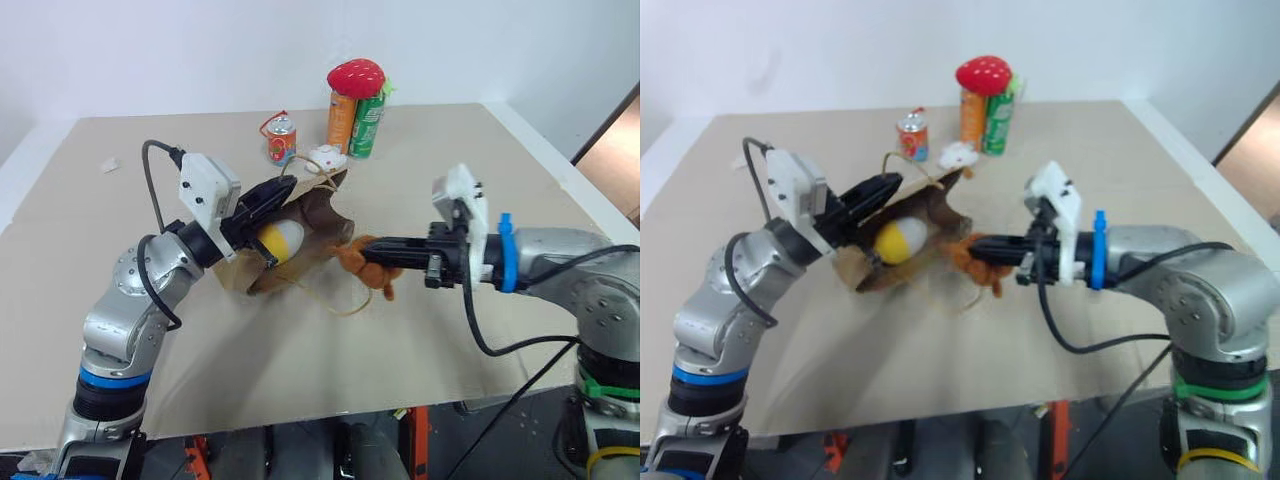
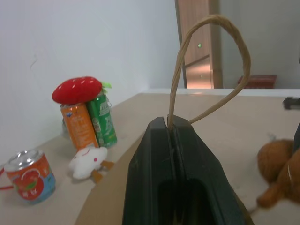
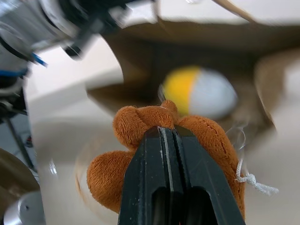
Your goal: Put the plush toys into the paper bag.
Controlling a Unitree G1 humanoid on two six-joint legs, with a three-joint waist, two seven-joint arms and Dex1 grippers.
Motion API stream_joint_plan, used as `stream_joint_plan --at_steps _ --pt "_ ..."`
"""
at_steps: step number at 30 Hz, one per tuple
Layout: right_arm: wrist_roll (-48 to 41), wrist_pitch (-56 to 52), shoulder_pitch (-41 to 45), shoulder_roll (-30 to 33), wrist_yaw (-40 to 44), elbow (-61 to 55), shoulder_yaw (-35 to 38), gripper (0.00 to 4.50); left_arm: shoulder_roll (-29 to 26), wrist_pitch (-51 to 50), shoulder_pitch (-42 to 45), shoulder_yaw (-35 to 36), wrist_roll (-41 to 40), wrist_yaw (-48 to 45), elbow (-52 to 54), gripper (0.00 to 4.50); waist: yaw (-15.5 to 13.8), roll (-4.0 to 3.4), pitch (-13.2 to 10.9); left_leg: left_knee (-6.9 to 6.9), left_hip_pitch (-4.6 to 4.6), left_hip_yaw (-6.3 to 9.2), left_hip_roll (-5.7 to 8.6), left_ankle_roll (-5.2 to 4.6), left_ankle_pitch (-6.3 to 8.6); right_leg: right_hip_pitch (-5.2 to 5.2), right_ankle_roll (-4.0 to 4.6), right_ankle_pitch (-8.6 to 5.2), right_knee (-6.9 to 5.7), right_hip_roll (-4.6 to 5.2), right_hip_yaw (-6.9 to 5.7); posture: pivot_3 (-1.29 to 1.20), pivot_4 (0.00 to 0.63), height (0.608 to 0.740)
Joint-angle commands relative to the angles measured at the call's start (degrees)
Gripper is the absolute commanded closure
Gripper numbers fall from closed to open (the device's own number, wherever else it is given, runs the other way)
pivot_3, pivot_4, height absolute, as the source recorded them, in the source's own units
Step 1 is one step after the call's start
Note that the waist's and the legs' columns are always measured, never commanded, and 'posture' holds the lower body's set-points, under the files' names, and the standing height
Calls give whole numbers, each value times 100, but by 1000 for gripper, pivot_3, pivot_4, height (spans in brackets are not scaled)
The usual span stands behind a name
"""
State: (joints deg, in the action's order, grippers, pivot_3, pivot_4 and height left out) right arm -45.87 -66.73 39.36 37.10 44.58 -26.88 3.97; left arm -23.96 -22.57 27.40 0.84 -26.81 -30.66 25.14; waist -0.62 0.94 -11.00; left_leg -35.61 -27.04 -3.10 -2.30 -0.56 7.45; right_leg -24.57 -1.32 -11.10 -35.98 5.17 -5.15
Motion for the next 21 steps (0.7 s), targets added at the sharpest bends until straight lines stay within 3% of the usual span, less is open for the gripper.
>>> stream_joint_plan --at_steps 1,6,12,15,17,19,20,21 --pt "623 809 399 -424 -202 533 -593 4471 42 125 52 13 63 29 138 4500 9 0 0 0 1 -1 0 -1 0 -1 -6 2 -1 -2 0 0 150 740" --pt "1326 1742 794 -926 -175 1433 -1135 4471 60 110 35 1 86 35 155 4500 4 0 0 -3 -8 -7 -5 0 0 -11 -14 8 -9 -12 -7 0 150 740" --pt "2581 3111 847 -1085 22 2296 -2052 4471 142 46 17 -57 114 131 261 4500 4 0 0 -11 -9 -39 -24 0 0 -24 -1 15 -10 -22 1 0 150 740" --pt "2562 3233 885 -1227 40 2386 -1949 3178 150 18 -21 -58 109 159 311 4500 4 0 0 -11 -9 -51 -30 1 -1 -28 -4 25 -11 -28 8 0 150 740" --pt "2376 3116 900 -1238 175 2236 -1826 2983 143 4 -27 -57 108 173 320 4500 6 0 0 -11 -9 -54 -33 1 -1 -30 -5 28 -11 -30 11 0 150 740" --pt "2075 2907 913 -1213 291 1979 -1605 1863 134 -9 -24 -52 104 179 318 4500 7 0 0 -12 -9 -55 -40 1 -1 -32 -2 31 -12 -39 14 0 150 740" --pt "1858 2741 910 -1146 376 1804 -1460 1763 127 -15 -20 -48 101 176 317 4500 6 0 0 -12 -9 -56 -40 1 -1 -32 -2 31 -12 -39 14 0 150 740" --pt "1649 2612 892 -1060 494 1641 -1333 1073 120 -24 -14 -44 98 173 315 4500 6 0 0 -12 -9 -54 -45 3 -2 -33 2 33 -12 -46 14 0 150 740"
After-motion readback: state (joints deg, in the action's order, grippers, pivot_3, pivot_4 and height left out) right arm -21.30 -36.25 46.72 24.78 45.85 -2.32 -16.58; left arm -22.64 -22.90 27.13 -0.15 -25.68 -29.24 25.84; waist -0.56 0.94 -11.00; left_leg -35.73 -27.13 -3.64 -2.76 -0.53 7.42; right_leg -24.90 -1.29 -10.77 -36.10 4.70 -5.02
